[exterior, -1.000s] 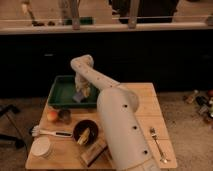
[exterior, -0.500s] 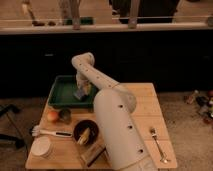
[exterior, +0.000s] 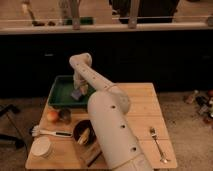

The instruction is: Wipe tray with sponge

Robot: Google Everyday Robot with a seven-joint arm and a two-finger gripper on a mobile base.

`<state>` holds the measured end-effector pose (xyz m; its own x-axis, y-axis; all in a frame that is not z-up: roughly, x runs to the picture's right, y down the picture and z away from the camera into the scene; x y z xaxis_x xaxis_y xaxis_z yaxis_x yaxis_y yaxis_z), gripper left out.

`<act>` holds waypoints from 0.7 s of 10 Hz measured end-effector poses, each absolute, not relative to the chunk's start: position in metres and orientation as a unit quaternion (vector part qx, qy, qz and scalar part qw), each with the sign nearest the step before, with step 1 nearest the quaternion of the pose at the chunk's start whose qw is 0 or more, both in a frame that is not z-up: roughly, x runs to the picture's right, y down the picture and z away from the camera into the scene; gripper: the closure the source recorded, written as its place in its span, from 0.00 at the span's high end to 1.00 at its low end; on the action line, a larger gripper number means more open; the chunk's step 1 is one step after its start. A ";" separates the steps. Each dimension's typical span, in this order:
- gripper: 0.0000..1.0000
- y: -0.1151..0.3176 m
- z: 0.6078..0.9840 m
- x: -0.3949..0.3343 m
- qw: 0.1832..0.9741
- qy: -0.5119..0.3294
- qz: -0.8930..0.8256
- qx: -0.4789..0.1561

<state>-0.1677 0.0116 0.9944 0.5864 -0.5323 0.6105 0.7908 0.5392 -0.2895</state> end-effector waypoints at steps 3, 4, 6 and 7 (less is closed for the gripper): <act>0.01 0.022 0.982 -0.183 0.827 -0.259 -0.414 -0.278; 0.01 0.026 0.978 -0.184 0.823 -0.264 -0.419 -0.279; 0.01 0.034 0.969 -0.184 0.813 -0.272 -0.429 -0.284; 0.01 0.036 0.967 -0.180 0.813 -0.271 -0.429 -0.284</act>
